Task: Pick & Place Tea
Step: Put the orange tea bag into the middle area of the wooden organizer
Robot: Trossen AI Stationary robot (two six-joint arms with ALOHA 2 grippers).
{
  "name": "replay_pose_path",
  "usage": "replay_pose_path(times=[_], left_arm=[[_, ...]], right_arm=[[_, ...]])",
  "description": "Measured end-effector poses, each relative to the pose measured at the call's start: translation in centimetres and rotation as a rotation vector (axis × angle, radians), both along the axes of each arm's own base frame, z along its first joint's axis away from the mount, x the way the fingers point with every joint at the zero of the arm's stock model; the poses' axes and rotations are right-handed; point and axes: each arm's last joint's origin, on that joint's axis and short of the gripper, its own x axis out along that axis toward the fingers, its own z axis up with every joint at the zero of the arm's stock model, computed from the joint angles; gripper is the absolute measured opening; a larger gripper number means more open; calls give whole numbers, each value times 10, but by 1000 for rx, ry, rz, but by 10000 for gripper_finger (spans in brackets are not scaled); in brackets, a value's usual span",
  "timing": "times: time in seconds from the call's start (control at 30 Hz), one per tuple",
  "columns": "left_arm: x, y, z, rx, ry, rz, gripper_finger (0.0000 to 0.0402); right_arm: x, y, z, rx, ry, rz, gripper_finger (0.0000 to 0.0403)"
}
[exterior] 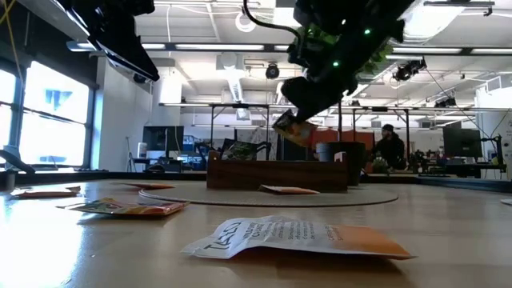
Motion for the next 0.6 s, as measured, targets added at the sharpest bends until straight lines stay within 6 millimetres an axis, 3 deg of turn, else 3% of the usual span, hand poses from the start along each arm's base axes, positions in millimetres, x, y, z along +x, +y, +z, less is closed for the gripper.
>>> replay_pose_path(times=[0.2,0.6], left_arm=[[0,0,0,0,0,0,145],[0,0,0,0,0,0,145]], right_arm=[[4,-25,-5,90,-273,-73,5],[-16,-33,-34,175,-550,-179,4]])
